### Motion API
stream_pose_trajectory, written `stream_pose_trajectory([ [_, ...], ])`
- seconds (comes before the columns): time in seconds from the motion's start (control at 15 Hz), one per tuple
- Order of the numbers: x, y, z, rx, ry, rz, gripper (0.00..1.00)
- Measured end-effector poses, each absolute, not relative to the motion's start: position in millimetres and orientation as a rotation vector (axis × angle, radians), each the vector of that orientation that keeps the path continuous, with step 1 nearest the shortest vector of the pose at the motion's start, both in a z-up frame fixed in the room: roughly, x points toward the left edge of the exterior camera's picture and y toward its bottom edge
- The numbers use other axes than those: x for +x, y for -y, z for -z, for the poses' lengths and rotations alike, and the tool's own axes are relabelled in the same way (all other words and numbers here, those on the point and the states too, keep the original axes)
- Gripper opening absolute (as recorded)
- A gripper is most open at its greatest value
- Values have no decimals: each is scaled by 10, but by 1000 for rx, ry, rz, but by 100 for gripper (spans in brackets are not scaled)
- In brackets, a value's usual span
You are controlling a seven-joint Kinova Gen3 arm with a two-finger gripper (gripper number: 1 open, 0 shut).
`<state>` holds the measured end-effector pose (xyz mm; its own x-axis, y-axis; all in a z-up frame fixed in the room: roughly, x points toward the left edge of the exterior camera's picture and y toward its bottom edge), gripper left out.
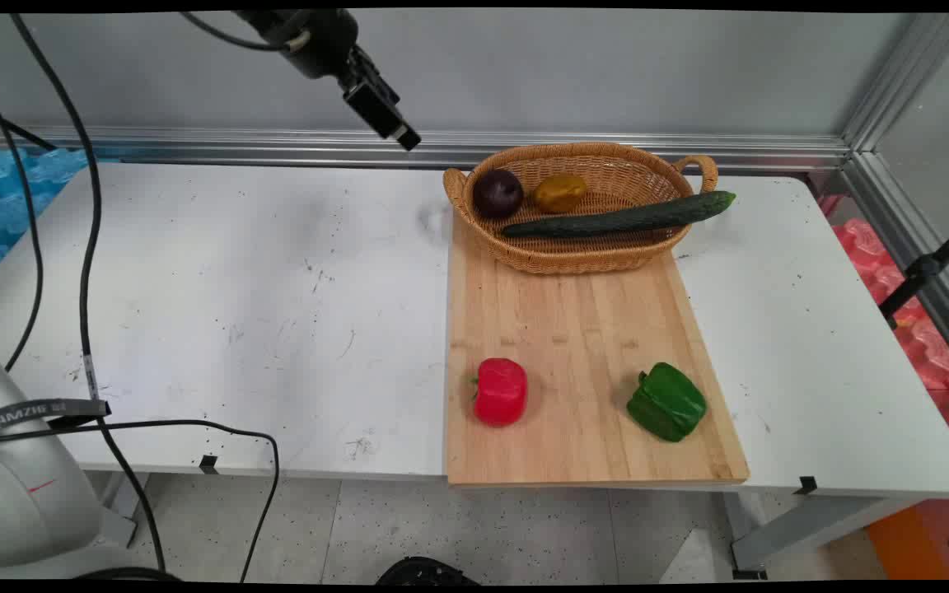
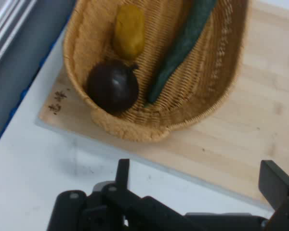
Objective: Pick up the potato from the vegetable basket
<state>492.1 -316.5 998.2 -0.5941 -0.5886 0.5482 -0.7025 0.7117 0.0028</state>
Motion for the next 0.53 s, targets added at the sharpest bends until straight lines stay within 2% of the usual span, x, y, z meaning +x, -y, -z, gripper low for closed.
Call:
stream_pose_trajectory([
  [0.53, 4586, 3722, -9814, 1022, 2355, -336, 100],
])
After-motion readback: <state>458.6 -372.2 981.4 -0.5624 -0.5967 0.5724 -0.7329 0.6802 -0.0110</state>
